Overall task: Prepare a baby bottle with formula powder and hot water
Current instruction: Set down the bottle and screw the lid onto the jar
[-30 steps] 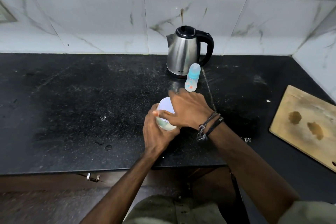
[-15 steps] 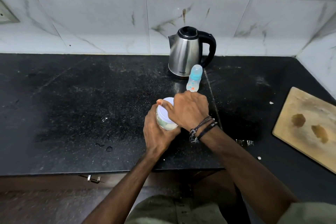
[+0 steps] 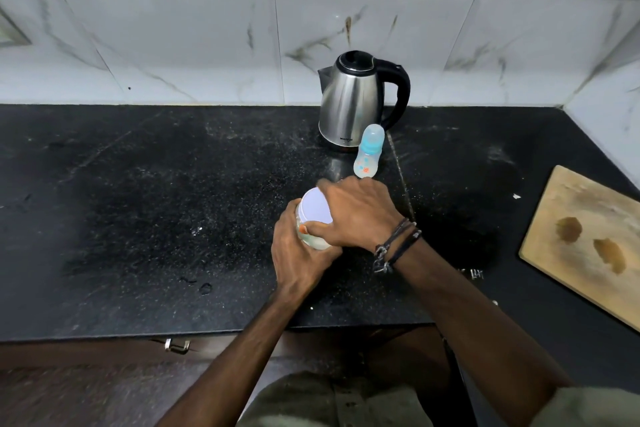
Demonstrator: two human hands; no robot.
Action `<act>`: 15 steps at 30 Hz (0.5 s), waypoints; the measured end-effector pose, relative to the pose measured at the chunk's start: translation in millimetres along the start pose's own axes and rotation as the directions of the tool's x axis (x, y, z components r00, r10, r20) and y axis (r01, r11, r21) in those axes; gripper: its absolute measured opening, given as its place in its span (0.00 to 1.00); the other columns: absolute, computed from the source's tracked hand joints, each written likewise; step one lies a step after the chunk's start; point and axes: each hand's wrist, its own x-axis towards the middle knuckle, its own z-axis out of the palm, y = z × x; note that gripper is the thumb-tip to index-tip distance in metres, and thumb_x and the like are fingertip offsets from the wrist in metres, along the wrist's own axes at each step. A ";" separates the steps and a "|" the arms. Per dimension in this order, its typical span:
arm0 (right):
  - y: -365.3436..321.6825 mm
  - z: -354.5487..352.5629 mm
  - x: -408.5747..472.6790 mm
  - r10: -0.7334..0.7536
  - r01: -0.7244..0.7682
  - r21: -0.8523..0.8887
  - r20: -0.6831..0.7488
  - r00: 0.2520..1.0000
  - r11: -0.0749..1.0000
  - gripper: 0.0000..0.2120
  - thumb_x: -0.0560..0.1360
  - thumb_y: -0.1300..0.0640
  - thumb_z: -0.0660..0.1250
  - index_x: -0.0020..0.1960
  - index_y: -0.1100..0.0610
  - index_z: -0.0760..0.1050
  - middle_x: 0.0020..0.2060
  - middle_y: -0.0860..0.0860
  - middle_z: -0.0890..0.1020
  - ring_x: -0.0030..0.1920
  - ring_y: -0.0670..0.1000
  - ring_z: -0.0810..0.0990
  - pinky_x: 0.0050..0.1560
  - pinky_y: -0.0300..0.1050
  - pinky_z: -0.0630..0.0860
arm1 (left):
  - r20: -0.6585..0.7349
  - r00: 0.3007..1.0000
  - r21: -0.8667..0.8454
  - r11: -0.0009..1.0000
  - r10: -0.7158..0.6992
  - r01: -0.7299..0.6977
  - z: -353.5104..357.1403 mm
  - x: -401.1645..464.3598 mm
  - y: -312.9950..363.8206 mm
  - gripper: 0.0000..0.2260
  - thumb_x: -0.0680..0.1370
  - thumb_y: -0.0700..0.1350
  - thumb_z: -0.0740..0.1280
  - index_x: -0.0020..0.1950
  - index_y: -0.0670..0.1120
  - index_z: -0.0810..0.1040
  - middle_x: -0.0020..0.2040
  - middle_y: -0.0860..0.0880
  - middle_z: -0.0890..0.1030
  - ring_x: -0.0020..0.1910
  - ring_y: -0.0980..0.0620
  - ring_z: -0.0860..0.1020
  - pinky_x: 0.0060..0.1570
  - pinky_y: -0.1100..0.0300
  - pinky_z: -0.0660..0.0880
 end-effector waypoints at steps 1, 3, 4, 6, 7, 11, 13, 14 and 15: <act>-1.1 1.2 -0.4 0.040 -0.039 0.002 -0.050 0.998 0.999 0.30 0.70 0.29 0.62 0.55 0.53 0.73 0.49 0.54 0.82 0.50 0.57 0.80 0.40 0.47 0.65 | 0.006 1.000 -0.004 1.000 0.000 0.000 0.6 1.1 -0.2 0.39 0.58 0.57 0.79 0.68 0.54 0.72 0.58 0.53 0.82 0.57 0.47 0.81 0.54 0.42 0.80; -6.9 4.1 -0.3 0.112 -0.109 0.027 -0.127 0.986 0.994 0.28 0.69 0.28 0.62 0.47 0.54 0.73 0.45 0.54 0.82 0.46 0.57 0.81 0.39 0.46 0.64 | 0.006 1.000 -0.026 1.000 0.003 -0.002 0.8 2.8 -2.0 0.38 0.59 0.57 0.80 0.68 0.56 0.73 0.59 0.53 0.82 0.58 0.49 0.81 0.54 0.42 0.80; -9.6 5.9 -1.1 0.144 -0.138 0.048 -0.159 0.977 0.989 0.27 0.68 0.29 0.62 0.43 0.54 0.71 0.42 0.54 0.82 0.42 0.57 0.80 0.38 0.46 0.64 | 0.005 1.000 -0.036 0.999 0.007 -0.007 0.9 2.4 -1.4 0.38 0.60 0.58 0.80 0.68 0.57 0.72 0.59 0.53 0.82 0.58 0.49 0.81 0.55 0.43 0.80; -12.8 10.6 -1.1 0.199 -0.186 0.082 -0.201 0.959 0.979 0.25 0.67 0.31 0.63 0.37 0.54 0.68 0.37 0.53 0.81 0.36 0.55 0.74 0.36 0.45 0.63 | 0.003 1.000 -0.048 0.999 0.008 -0.008 2.0 1.2 -1.0 0.39 0.60 0.61 0.79 0.69 0.56 0.72 0.61 0.53 0.82 0.59 0.49 0.81 0.57 0.43 0.80; -12.6 13.3 0.0 0.219 -0.202 0.097 -0.215 0.952 0.975 0.25 0.67 0.31 0.64 0.35 0.54 0.68 0.36 0.53 0.80 0.34 0.54 0.71 0.36 0.44 0.63 | 0.002 1.000 -0.054 0.999 0.007 -0.007 2.9 0.8 -0.5 0.40 0.60 0.62 0.78 0.70 0.55 0.71 0.61 0.53 0.82 0.60 0.49 0.81 0.58 0.43 0.80; -13.0 23.7 2.6 0.264 -0.232 0.143 -0.265 0.927 0.962 0.26 0.63 0.32 0.65 0.28 0.52 0.61 0.29 0.53 0.79 0.29 0.56 0.74 0.32 0.43 0.61 | -0.004 1.000 -0.043 0.999 -0.004 0.004 6.0 1.3 -1.5 0.42 0.60 0.62 0.77 0.71 0.52 0.72 0.63 0.52 0.82 0.61 0.49 0.81 0.59 0.45 0.80; -13.2 27.8 2.3 0.282 -0.246 0.146 -0.327 0.902 0.958 0.28 0.61 0.32 0.65 0.26 0.52 0.56 0.24 0.53 0.77 0.25 0.56 0.74 0.30 0.41 0.59 | 0.002 1.000 -0.037 0.999 -0.001 0.001 8.4 2.8 -4.0 0.42 0.60 0.62 0.76 0.72 0.50 0.72 0.63 0.51 0.81 0.61 0.49 0.81 0.59 0.44 0.79; -12.3 29.6 2.4 0.293 -0.252 0.158 -0.358 0.886 0.955 0.28 0.60 0.32 0.66 0.26 0.52 0.56 0.22 0.52 0.76 0.23 0.56 0.74 0.30 0.39 0.59 | 0.007 1.000 -0.033 0.999 0.002 -0.002 9.8 3.5 -5.5 0.42 0.61 0.62 0.76 0.72 0.49 0.72 0.63 0.51 0.81 0.61 0.48 0.81 0.59 0.44 0.79; -11.6 31.1 2.9 0.302 -0.256 0.169 -0.375 0.876 0.952 0.27 0.59 0.32 0.66 0.25 0.52 0.57 0.21 0.52 0.75 0.22 0.56 0.74 0.29 0.39 0.59 | 0.012 1.000 -0.029 1.000 0.004 -0.004 10.9 4.3 -7.2 0.43 0.61 0.62 0.77 0.73 0.49 0.71 0.64 0.50 0.81 0.62 0.48 0.80 0.60 0.44 0.79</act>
